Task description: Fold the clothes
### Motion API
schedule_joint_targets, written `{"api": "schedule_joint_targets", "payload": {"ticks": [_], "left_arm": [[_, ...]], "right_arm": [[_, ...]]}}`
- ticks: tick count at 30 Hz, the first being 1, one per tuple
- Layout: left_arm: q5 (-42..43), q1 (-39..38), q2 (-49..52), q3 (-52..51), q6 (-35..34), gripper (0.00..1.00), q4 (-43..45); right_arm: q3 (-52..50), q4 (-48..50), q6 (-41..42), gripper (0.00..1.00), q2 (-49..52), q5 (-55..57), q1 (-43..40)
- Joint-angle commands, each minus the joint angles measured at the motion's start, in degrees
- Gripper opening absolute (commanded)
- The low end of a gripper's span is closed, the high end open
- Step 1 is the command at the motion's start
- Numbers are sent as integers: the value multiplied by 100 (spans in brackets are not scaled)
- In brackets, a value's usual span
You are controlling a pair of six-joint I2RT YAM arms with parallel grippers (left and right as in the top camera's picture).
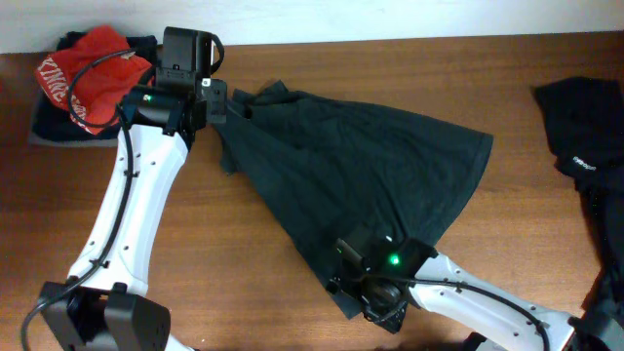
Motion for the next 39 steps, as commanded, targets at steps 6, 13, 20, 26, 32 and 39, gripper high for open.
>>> {"api": "schedule_joint_targets", "payload": {"ticks": [6, 13, 20, 26, 32, 39], "left_arm": [[7, 24, 46, 63, -98, 2, 33], [7, 24, 46, 63, -98, 2, 52], [7, 24, 46, 63, -98, 2, 61], [9, 24, 46, 61, -98, 2, 166], [9, 22, 46, 61, -98, 2, 297], [98, 24, 46, 63, -98, 2, 348]], "right_arm": [[-293, -22, 157, 99, 17, -269, 39], [-442, 225, 157, 98, 66, -210, 39], [-442, 125, -321, 95, 107, 103, 37], [-463, -232, -1104, 95, 107, 796, 39], [-470, 129, -2076, 99, 107, 1121, 39], [-474, 378, -2280, 99, 107, 1128, 39]]}}
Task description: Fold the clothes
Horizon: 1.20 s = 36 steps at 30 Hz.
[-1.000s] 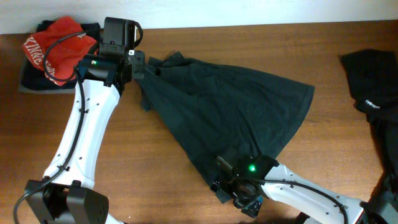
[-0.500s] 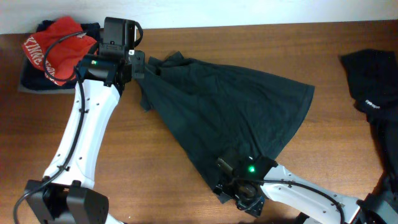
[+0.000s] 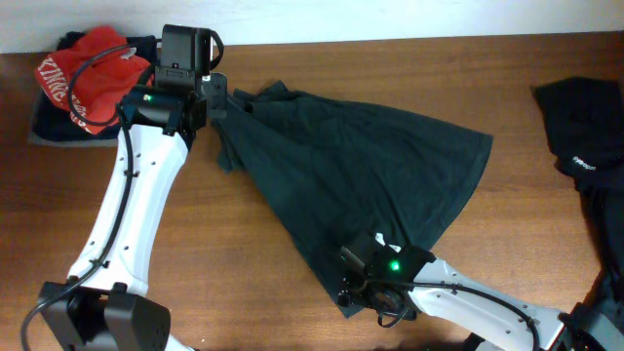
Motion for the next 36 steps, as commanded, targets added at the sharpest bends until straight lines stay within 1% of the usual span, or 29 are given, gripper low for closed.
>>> {"api": "schedule_joint_targets", "payload": {"ticks": [1, 8, 9, 11, 12, 13, 19, 23, 25, 27, 31, 32, 34, 36], "left_arm": [[129, 26, 44, 61, -98, 2, 46], [291, 26, 46, 61, -98, 2, 44], [293, 26, 46, 63, -98, 2, 44], [293, 26, 46, 61, -98, 2, 28], [293, 26, 46, 61, -98, 2, 20], [293, 24, 46, 63, -98, 2, 4], [293, 24, 46, 63, -98, 2, -11], [293, 24, 46, 61, -98, 2, -9], [293, 24, 46, 63, -98, 2, -4], [293, 26, 46, 61, -98, 2, -9], [293, 24, 46, 61, -98, 2, -9], [293, 24, 46, 63, -98, 1, -9], [293, 15, 46, 61, -98, 0, -7], [295, -24, 44, 63, -96, 0, 22]], "right_arm": [[-35, 17, -210, 99, 42, 160, 37], [-328, 428, -208, 100, 42, 214, 37], [-337, 444, -208, 92, 42, 216, 37], [-337, 446, -208, 72, 42, 221, 37], [-337, 444, -208, 67, 42, 219, 37], [-337, 439, -210, 65, 42, 219, 37], [-514, 479, -205, 66, 42, 238, 37], [-791, 774, -203, 65, 42, 195, 37], [-885, 885, -138, 56, 42, 166, 37], [-898, 896, -140, 44, 42, 109, 37], [-881, 890, -138, 24, 39, 24, 35], [-844, 872, -138, 14, 39, -26, 35], [-743, 728, -85, 4, 39, -39, 35], [-581, 424, 66, 4, 39, 59, 24]]}}
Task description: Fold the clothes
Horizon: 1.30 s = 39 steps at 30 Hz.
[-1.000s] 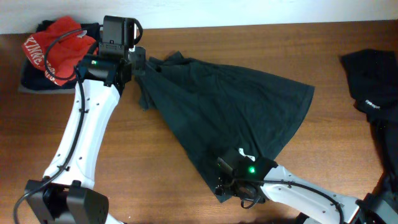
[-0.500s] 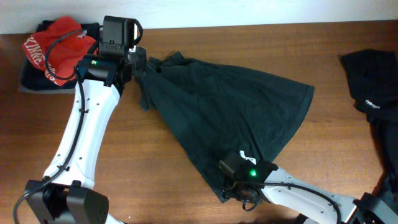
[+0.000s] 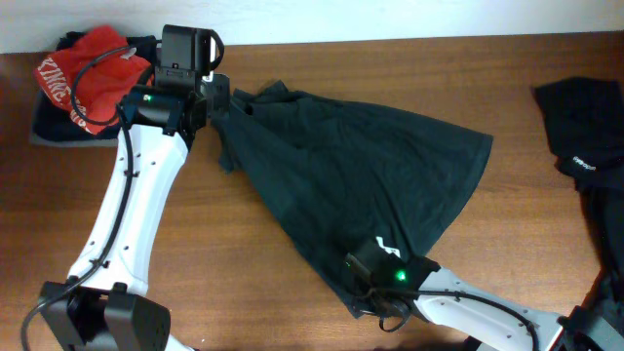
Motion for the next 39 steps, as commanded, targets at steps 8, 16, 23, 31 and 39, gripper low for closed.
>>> {"api": "schedule_joint_targets", "payload": {"ticks": [8, 16, 23, 31, 39], "left_arm": [[39, -382, 15, 223, -7, 0, 181], [-179, -695, -407, 450, 387, 0, 103], [-262, -699, -1056, 487, 385, 15, 46], [-304, -699, -1436, 487, 382, 12, -7], [485, -699, -1309, 472, 76, 42, -531]], "right_arm": [[1740, -2658, 278, 4, 35, 1453, -254], [4500, -4138, -417, 4, -2, 2450, -1163], [6763, -4616, -1580, 4, -2, 2465, -2282], [8664, -4955, -2302, 4, -2, 2463, -3195], [8964, -5372, -2302, 4, 61, 2465, -3351]]}}
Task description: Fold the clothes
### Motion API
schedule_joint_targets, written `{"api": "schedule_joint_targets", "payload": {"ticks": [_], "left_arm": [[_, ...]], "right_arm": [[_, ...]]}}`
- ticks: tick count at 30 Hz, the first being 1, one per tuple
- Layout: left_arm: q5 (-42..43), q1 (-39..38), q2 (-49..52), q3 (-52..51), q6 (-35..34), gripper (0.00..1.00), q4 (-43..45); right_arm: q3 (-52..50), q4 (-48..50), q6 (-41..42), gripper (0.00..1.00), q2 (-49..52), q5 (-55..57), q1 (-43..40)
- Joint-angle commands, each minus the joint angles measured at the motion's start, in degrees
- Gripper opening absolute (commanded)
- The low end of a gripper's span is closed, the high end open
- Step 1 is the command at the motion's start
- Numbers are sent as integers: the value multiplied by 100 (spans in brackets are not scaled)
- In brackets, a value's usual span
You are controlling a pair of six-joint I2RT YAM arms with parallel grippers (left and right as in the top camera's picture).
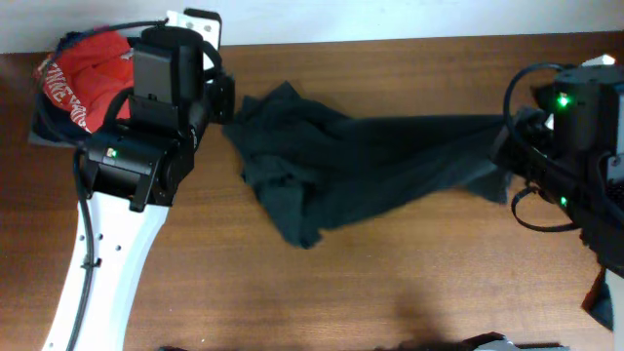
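A dark green garment [341, 175] hangs stretched across the table between both arms, bunched and sagging at its lower left [292, 219]. My left gripper [228, 101] is raised near the camera at the garment's left end and is shut on that corner. At the far right my right gripper [504, 144], also raised, is shut on the other end of the cloth, which is pulled taut there. The fingertips of both are hidden by the arms and the cloth.
A red cloth [73, 73] lies on a dark folded stack at the back left corner. Part of a black garment [606, 304] shows at the right edge behind the right arm. The brown wooden table [390, 283] is bare in front.
The garment lay flat in a fan shape; now it is lifted and stretched left to right. My right gripper went from the front hem to the far right. My left arm has risen.
At all three earlier moments the garment lay spread flat, my left gripper at its back left corner and my right gripper at the front hem, shifting slightly. Now both arms are raised and the cloth spans between them, bunched at the left.
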Motion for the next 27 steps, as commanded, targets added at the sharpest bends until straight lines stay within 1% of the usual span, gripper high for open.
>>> {"api": "schedule_joint_targets", "payload": {"ticks": [1, 2, 4, 5, 6, 8, 11, 15, 20, 25, 27], "left_arm": [[793, 9, 188, 48, -192, 51, -260], [1010, 9, 297, 48, -195, 58, -372], [1353, 9, 516, 48, -223, 76, -608], [1517, 9, 629, 48, -315, 80, -765], [1698, 9, 758, 48, -442, 82, -960], [2218, 9, 1113, 48, -562, 82, -1475], [2505, 9, 1427, 48, -564, 82, -1869], [2516, 9, 1801, 46, -621, 82, -2201], [2514, -120, 2369, 46, -765, 77, -2258], [2398, -474, 2973, 46, -1235, 74, -2503], [2153, -673, 3187, 46, -1672, 74, -2664]], "right_arm": [[70, -133, -105, 4, 90, 133, -57], [70, -153, -105, 4, 120, 136, -57], [70, -162, -107, 4, 168, 138, -57], [70, -160, -107, 4, 192, 140, -57], [70, -157, -107, 4, 210, 160, -57], [70, -157, -105, 4, 256, 293, -57], [70, -136, -105, 4, 275, 354, -57], [70, -72, -105, 4, 275, 352, -57], [70, -68, -105, 4, 275, 352, -57], [70, -72, -105, 4, 286, 354, -57], [70, -74, -105, 4, 289, 354, -57]]}}
